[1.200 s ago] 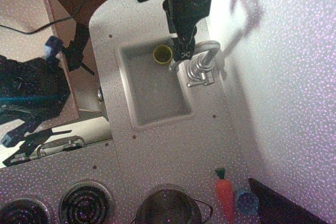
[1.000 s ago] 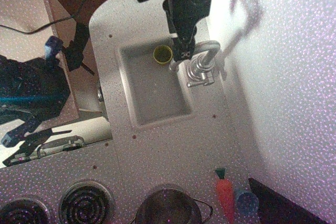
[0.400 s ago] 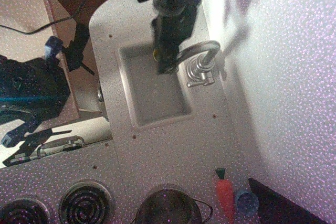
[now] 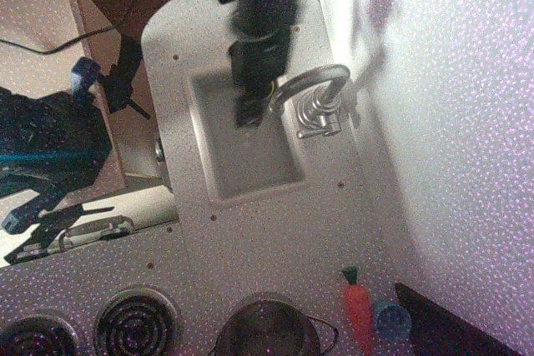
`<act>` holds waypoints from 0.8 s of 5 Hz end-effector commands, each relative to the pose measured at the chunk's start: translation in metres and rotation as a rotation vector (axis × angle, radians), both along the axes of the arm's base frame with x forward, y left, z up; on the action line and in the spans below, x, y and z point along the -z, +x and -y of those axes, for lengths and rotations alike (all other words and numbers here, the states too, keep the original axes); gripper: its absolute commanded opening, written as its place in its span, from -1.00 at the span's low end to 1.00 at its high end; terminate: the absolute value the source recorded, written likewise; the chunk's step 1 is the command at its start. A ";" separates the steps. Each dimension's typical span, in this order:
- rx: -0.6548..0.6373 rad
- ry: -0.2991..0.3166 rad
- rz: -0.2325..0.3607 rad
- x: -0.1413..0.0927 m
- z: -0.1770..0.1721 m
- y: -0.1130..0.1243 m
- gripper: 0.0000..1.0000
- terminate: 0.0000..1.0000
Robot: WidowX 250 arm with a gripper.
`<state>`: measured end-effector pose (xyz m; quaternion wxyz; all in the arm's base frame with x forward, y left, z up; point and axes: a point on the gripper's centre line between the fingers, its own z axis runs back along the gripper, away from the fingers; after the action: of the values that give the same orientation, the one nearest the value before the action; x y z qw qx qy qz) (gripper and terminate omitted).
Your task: Turn faucet right
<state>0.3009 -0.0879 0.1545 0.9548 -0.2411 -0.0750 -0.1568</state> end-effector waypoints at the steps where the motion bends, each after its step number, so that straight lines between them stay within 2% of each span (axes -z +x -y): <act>1: 0.097 -0.141 0.074 -0.013 0.022 0.062 1.00 -1.00; 2: 0.058 -0.102 0.109 -0.011 0.024 0.063 1.00 -1.00; 3: 0.047 -0.080 0.101 -0.007 0.018 0.050 1.00 -1.00; 4: 0.016 -0.078 0.115 -0.014 0.013 0.047 1.00 -1.00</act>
<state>0.3390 -0.1086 0.1549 0.9461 -0.2606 -0.0936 -0.1680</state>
